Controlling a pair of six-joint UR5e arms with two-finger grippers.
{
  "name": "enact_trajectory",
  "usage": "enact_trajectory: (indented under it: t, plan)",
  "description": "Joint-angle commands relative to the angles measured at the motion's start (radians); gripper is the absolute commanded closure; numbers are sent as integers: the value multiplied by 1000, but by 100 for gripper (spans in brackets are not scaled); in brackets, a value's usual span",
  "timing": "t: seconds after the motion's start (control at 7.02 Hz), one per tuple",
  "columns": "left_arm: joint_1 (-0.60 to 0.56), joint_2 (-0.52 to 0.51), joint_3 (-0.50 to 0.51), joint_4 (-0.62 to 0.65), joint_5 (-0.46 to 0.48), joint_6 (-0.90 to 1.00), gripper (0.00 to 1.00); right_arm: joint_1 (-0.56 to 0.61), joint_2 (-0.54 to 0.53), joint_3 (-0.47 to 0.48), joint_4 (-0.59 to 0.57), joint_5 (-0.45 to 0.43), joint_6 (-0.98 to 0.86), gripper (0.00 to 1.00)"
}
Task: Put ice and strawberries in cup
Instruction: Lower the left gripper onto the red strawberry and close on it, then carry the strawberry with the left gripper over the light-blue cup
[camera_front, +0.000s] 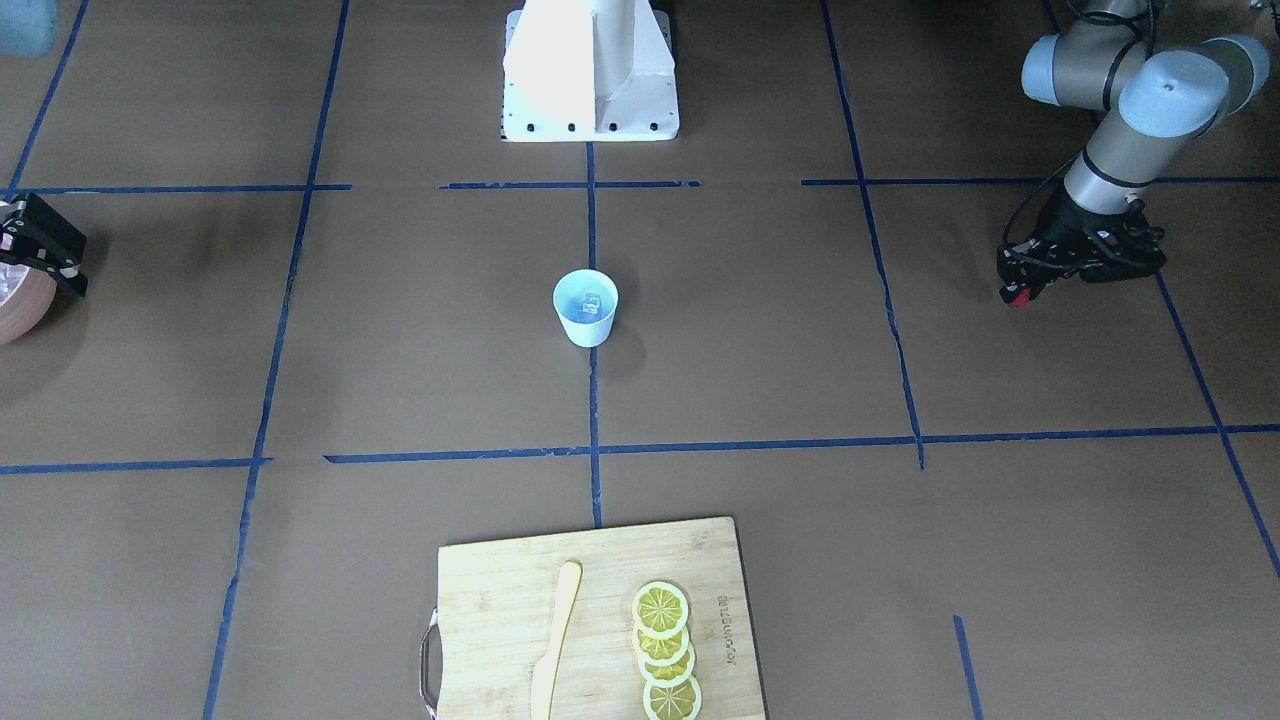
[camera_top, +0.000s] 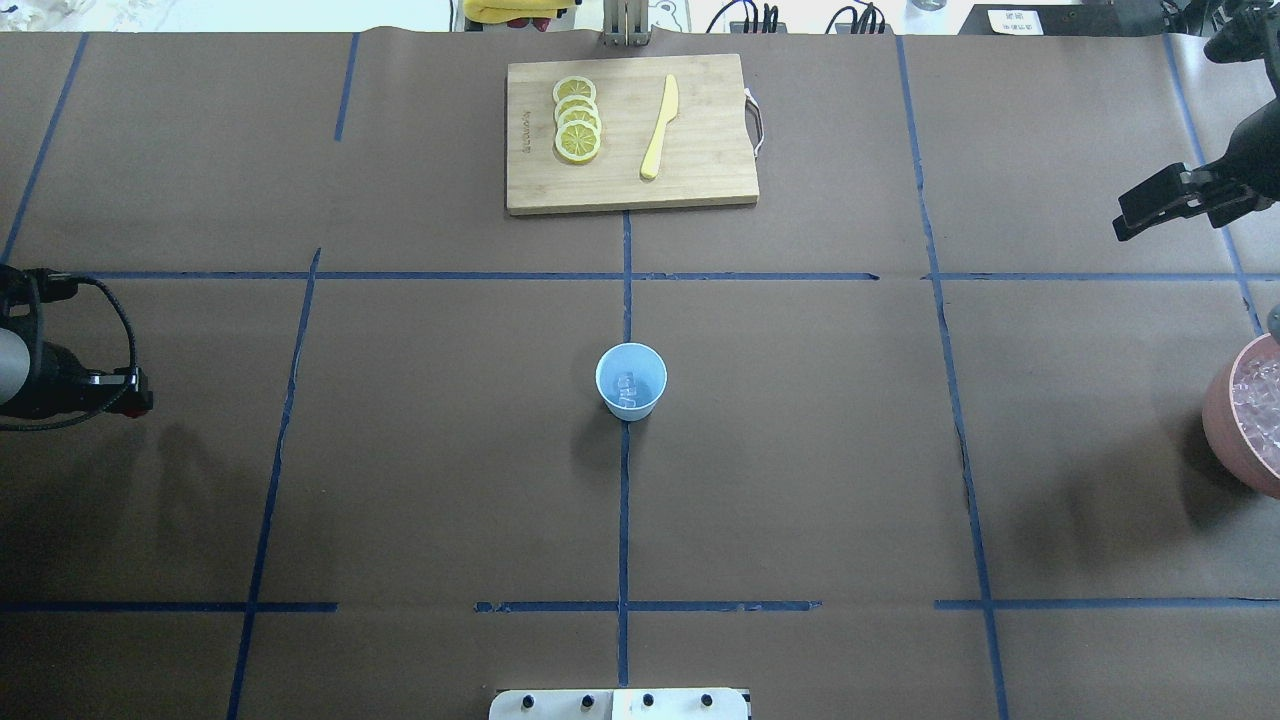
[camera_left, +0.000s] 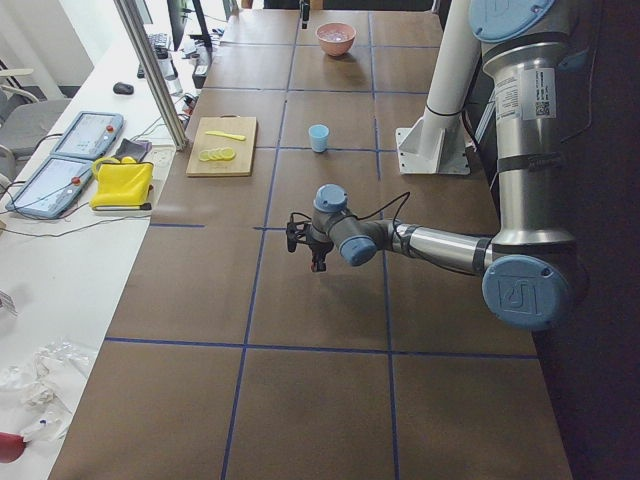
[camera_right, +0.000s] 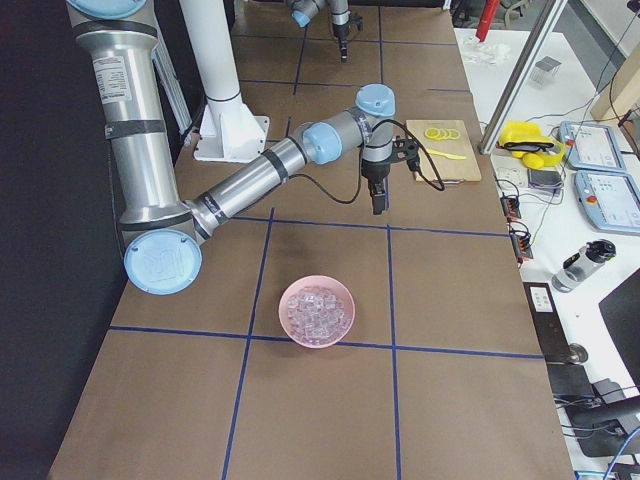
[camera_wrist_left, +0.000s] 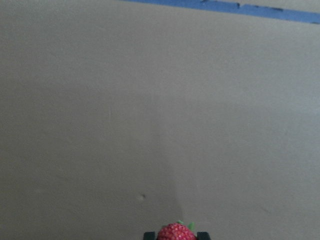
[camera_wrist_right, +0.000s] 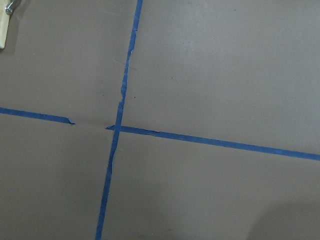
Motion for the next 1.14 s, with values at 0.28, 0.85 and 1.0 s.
enact_trajectory:
  t: [0.28, 0.85, 1.0]
  plan:
    - [19, -451, -228, 732, -1, -111, 96, 144, -116, -7, -1, 58, -201, 1]
    - [203, -848, -23, 809, 47, -276, 97, 318, -214, -77, 0, 150, -390, 1]
    - [234, -908, 43, 805, 78, -277, 97, 329, -226, -85, 0, 156, -411, 1]
